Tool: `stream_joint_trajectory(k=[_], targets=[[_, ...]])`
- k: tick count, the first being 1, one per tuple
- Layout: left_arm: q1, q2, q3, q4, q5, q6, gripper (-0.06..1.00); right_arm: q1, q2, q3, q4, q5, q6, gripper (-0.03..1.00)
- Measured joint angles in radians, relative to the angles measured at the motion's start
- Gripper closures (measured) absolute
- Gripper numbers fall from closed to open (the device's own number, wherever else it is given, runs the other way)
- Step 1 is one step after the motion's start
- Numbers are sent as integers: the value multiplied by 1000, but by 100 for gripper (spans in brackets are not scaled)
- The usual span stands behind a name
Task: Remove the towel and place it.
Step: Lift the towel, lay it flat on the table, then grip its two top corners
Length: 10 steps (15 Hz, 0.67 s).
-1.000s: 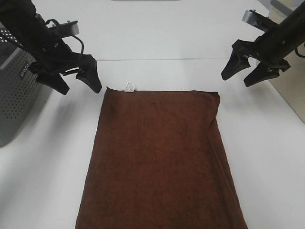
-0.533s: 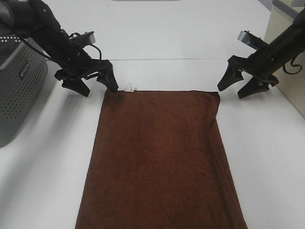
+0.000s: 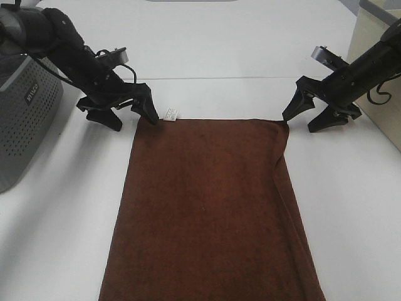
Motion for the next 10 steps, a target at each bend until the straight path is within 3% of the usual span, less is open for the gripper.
stream_joint_trajectory(k=[6, 10], targets=[[-8, 8, -2, -24, -7, 2, 7, 57, 0, -2, -46, -62, 28, 21], [-57, 33, -20, -52, -11, 5, 11, 114, 12, -6, -63, -102, 43, 22]])
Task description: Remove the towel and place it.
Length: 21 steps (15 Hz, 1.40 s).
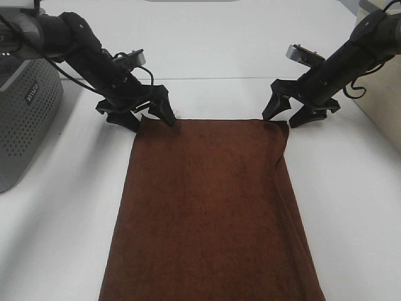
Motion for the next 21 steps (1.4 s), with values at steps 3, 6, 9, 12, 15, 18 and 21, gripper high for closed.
stream_joint_trajectory(k=[3, 6, 9, 12, 15, 18, 21], targets=[[-8, 8, -4, -11, -1, 0, 14, 20, 13, -9, 9, -8, 6, 25], [-8, 10, -4, 11, -4, 0, 22, 20, 18, -9, 9, -20, 15, 33], [-8, 10, -4, 19, -7, 0, 26, 20, 19, -11, -4, -18, 15, 37], [-8, 10, -4, 20, -7, 0, 26, 23, 19, -12, -56, -1, 15, 38], [-8, 10, -4, 20, -7, 0, 26, 23, 19, -12, -83, 1, 16, 45], [-8, 10, -4, 24, -7, 0, 27, 23, 19, -12, -114, -2, 17, 61], [-8, 14, -4, 47, -11, 0, 47, 22, 19, -12, -131, -2, 30, 78]])
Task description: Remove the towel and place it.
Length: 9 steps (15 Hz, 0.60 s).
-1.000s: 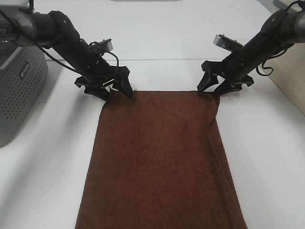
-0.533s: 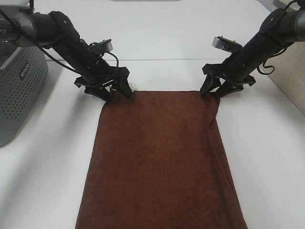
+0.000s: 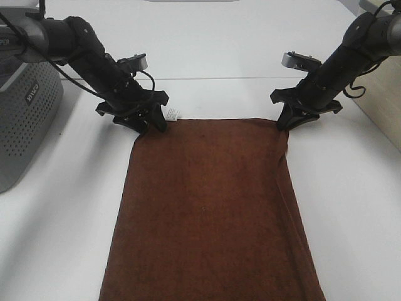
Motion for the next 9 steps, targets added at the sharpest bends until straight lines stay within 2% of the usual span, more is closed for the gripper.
stream_joint_trajectory(k=[2, 3, 4, 7, 9], targets=[[0, 8, 0, 8, 0, 0, 75, 0, 1, 0, -6, 7, 3, 92], [0, 9, 0, 19, 0, 0, 89, 0, 2, 0, -6, 7, 3, 96], [0, 9, 0, 25, -1, 0, 94, 0, 3, 0, -6, 8, 3, 96], [-1, 9, -6, 51, -11, 0, 94, 0, 4, -15, -9, 9, 3, 96], [-8, 16, -51, 124, -27, 0, 94, 1, 15, -60, -29, 19, -2, 96]])
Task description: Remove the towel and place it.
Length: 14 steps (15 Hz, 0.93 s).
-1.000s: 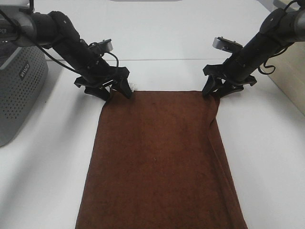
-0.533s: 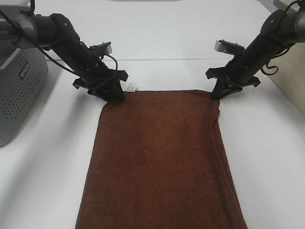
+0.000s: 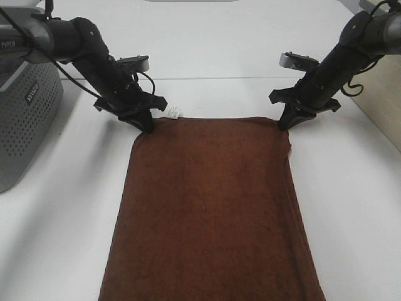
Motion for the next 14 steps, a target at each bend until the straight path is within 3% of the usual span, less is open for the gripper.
stream_joint_trajectory(k=[3, 5, 10, 14], targets=[[-1, 26, -102, 105, -13, 0, 94, 1, 37, -117, -42, -20, -80, 96], [-1, 26, -150, 134, -20, 0, 94, 3, 52, -175, -63, -52, -112, 96], [-1, 26, -232, 163, -103, 2, 94, 4, 52, -294, -32, -126, -184, 96], [-1, 28, -234, 177, -177, 30, 94, 4, 54, -306, -16, -169, -277, 96]])
